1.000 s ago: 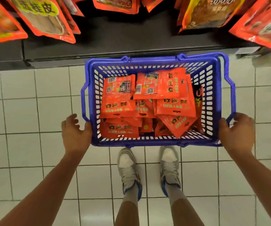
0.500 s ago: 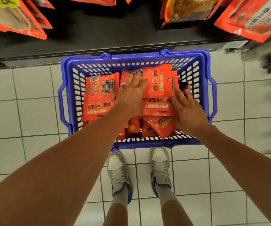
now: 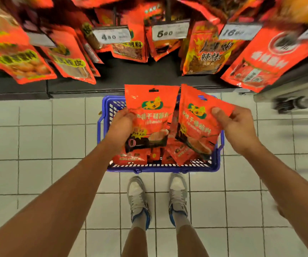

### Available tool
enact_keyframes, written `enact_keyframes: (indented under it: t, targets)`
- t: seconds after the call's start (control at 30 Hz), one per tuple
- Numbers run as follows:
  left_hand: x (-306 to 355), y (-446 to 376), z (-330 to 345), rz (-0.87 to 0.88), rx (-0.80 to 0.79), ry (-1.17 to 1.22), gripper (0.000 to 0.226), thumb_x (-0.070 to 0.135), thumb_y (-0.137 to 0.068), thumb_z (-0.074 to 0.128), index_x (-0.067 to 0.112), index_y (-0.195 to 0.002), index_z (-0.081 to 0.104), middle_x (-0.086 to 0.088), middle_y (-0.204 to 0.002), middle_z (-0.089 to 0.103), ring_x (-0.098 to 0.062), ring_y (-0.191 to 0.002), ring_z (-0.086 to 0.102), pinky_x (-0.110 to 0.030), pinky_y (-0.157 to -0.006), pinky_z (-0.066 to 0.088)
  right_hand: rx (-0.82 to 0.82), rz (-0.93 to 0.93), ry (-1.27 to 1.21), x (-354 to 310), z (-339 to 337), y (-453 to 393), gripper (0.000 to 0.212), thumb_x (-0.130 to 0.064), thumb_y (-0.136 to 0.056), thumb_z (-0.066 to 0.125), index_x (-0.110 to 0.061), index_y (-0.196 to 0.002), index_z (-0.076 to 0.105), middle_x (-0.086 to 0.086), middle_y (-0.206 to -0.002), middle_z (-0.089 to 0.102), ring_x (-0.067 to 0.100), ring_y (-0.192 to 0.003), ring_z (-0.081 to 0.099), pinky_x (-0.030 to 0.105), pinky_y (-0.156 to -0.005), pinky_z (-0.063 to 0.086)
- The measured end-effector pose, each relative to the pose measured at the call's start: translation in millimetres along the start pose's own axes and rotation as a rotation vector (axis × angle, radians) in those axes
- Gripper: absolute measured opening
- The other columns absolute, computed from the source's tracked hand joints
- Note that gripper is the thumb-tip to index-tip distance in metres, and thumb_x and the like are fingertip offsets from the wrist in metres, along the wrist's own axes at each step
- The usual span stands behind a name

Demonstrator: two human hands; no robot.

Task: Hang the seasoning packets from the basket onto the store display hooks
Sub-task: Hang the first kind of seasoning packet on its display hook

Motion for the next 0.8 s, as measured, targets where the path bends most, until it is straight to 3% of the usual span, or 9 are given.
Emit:
enact_keyframes:
  t: [0.07,0.2,0.33,0.43,0.5,0.6,0.7,0.8]
  targets:
    - [29,36,-8,-0.029,-0.067,0.116,0.038,0.005,-0.095,0.039,0.009,-0.121,0.068,-0.018,-0.116,0.072,-0.038,-0.106,0.070,-0.052,-0.098,0.055,0.023,0.029,-0.121,-46,-6,9,0.022,-0.013,-0.097,0.063,-0.016,-0.077,0.072,-0.010,-0.072,0.075,0.002,-0.065,0.068,0.020,-0.062,0.055]
    - [93,116,-25,-0.017,-0.161,0.321,0.045,0.011,-0.095,0.035,0.006,-0.130,0.061,-0.015,-0.116,0.072,-0.034,-0.105,0.069,-0.048,-0.096,0.055,0.102,-0.006,-0.256,-149,-26,31,0.034,-0.013,-0.098,0.057,-0.030,-0.078,0.078,-0.019,-0.079,0.076,-0.002,-0.072,0.072,0.017,-0.064,0.056]
    - [167,194,-43,0.129,-0.168,0.393,0.040,0.021,-0.106,0.032,0.008,-0.135,0.057,-0.016,-0.126,0.065,-0.036,-0.118,0.059,-0.053,-0.107,0.045,0.143,-0.089,-0.190,-265,-50,61,0.023,-0.032,-0.095,0.059,-0.037,-0.082,0.077,-0.015,-0.080,0.077,0.004,-0.073,0.073,0.026,-0.064,0.058]
    - [227,252,-56,0.229,-0.221,0.433,0.050,0.040,-0.104,0.041,0.010,-0.142,0.054,-0.016,-0.137,0.063,-0.034,-0.127,0.059,-0.053,-0.108,0.045,0.179,-0.163,-0.180,-349,-67,86,0.019,-0.040,-0.092,0.062,-0.042,-0.079,0.076,-0.013,-0.080,0.077,0.008,-0.075,0.073,0.037,-0.072,0.061]
    - [263,292,-66,0.329,-0.223,0.410,0.053,0.048,-0.093,0.056,0.013,-0.132,0.062,-0.012,-0.126,0.070,-0.027,-0.115,0.068,-0.045,-0.097,0.055,0.167,-0.215,-0.210,-399,-78,105,0.018,-0.043,-0.090,0.065,-0.040,-0.077,0.077,-0.010,-0.077,0.077,0.009,-0.072,0.073,0.034,-0.066,0.061]
    - [313,353,-85,0.483,-0.090,0.298,0.044,0.046,-0.079,0.077,0.015,-0.110,0.071,-0.003,-0.099,0.078,-0.018,-0.084,0.074,-0.040,-0.078,0.060,0.142,-0.290,-0.227,-470,-90,138,0.021,-0.048,-0.087,0.065,-0.039,-0.071,0.076,-0.015,-0.067,0.073,-0.001,-0.059,0.066,0.021,-0.052,0.053]
    - [363,409,-108,0.635,0.035,0.181,0.037,0.060,-0.070,0.073,0.028,-0.090,0.076,0.007,-0.082,0.074,-0.013,-0.073,0.067,-0.050,-0.073,0.060,0.131,-0.390,-0.194,-542,-101,164,0.024,-0.052,-0.086,0.061,-0.045,-0.066,0.072,-0.023,-0.056,0.064,-0.006,-0.052,0.056,0.019,-0.050,0.048]
    - [408,460,-133,0.764,0.083,0.216,0.021,0.055,-0.070,0.075,0.040,-0.085,0.079,0.010,-0.083,0.078,-0.008,-0.075,0.072,-0.042,-0.080,0.059,0.099,-0.524,-0.224,-612,-106,185,0.020,-0.058,-0.082,0.060,-0.046,-0.075,0.075,-0.024,-0.067,0.071,-0.006,-0.062,0.061,0.020,-0.059,0.052]
Point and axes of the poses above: each hand's wrist, its own y-axis away from the middle knuckle, its own z-axis out of the palm, x = y × z, the point moved 2 cm from there along -y, towards the middle knuckle
